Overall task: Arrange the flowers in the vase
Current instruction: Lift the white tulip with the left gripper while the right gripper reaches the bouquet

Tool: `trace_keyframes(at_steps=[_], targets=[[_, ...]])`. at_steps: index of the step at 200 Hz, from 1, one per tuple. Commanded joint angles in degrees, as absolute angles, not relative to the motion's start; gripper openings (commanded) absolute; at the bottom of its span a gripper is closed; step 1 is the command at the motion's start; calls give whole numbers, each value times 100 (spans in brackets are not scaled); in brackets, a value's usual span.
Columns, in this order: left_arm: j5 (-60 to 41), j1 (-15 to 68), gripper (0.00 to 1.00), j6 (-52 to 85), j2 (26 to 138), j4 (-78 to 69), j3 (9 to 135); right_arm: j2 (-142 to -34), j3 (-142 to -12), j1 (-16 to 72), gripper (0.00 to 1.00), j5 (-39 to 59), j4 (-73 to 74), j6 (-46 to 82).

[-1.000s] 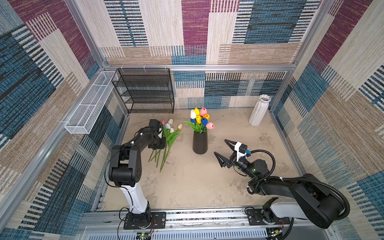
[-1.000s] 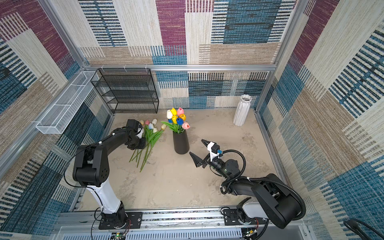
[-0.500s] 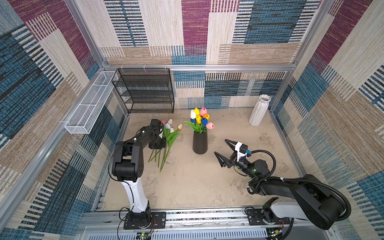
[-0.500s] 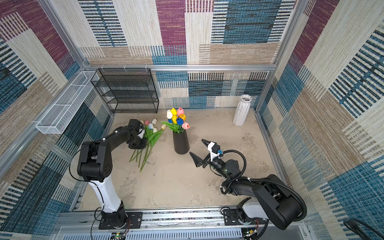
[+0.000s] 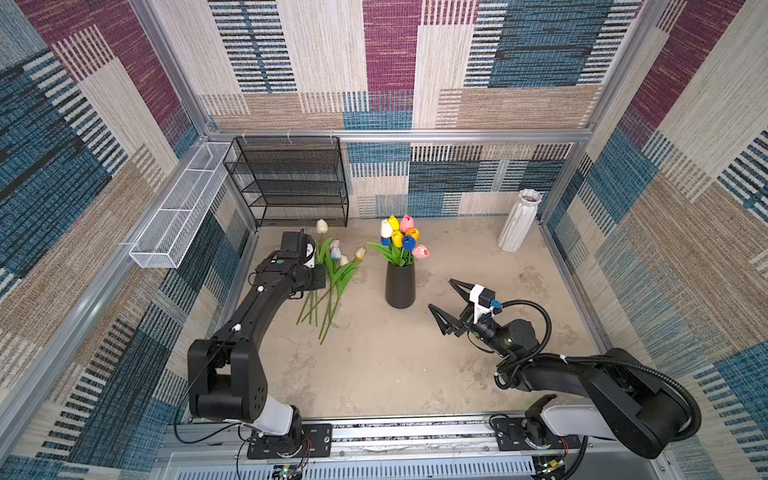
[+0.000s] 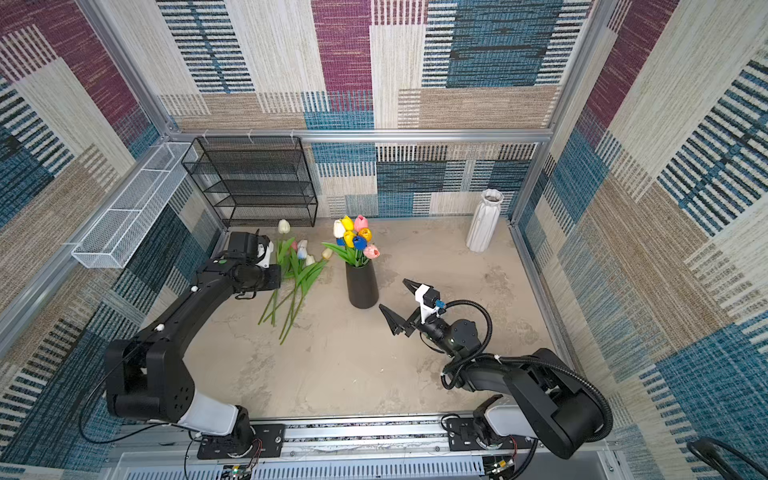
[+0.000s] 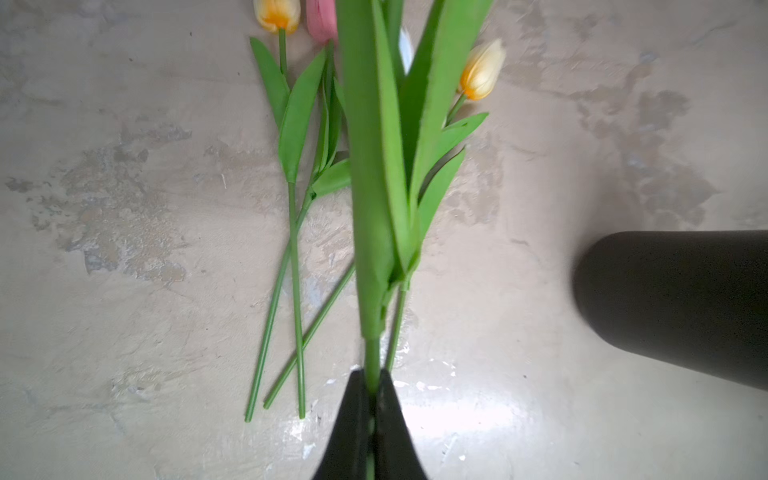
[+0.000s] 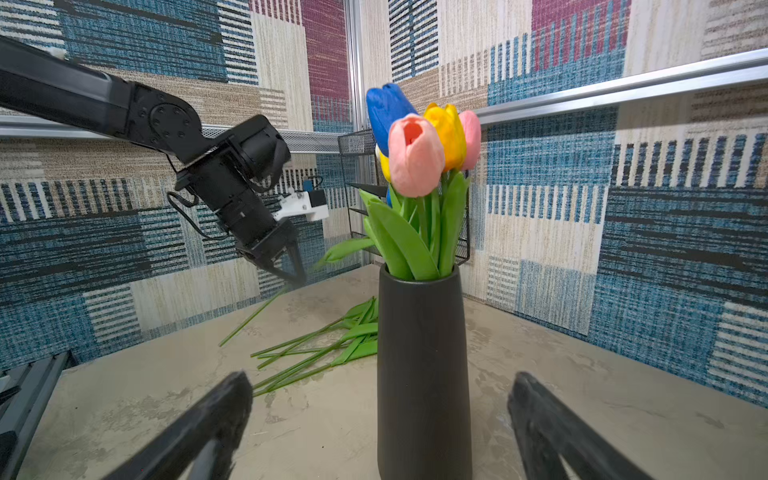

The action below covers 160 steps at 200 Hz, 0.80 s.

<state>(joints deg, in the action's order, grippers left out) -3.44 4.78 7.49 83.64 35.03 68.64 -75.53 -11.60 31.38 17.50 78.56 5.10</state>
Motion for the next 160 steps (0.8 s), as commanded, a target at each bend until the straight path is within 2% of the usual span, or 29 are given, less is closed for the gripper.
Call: trace_keyframes(at_steps=[1, 12, 41, 54, 92, 116, 160], targets=[[-468, 475, 0, 888, 7860, 3224, 6711, -7560, -1151, 3129, 100, 1784, 8095, 565], [-585, 475, 0, 867, 7518, 2972, 6538, -7548, -1151, 3129, 100, 1775, 8095, 571], [-1755, 516, 0, 858, 6543, 1564, 5763, -7515, -1173, 3129, 100, 1687, 8044, 596], [-2354, 603, 0, 888, 6100, 615, 5289, -7513, -1298, 3120, 100, 1604, 7824, 624], [-3180, 856, 0, 1370, 5180, -2670, 3676, -7765, -1975, 2905, 99, 2115, 7010, 884], [-3814, 973, 0, 1281, 5181, -3297, 3505, -8005, -2575, 2856, 99, 2530, 6226, 673], [-4189, 1239, 0, 1192, 5241, -3985, 3358, -8530, -3463, 2856, 100, 2924, 5532, 427]])
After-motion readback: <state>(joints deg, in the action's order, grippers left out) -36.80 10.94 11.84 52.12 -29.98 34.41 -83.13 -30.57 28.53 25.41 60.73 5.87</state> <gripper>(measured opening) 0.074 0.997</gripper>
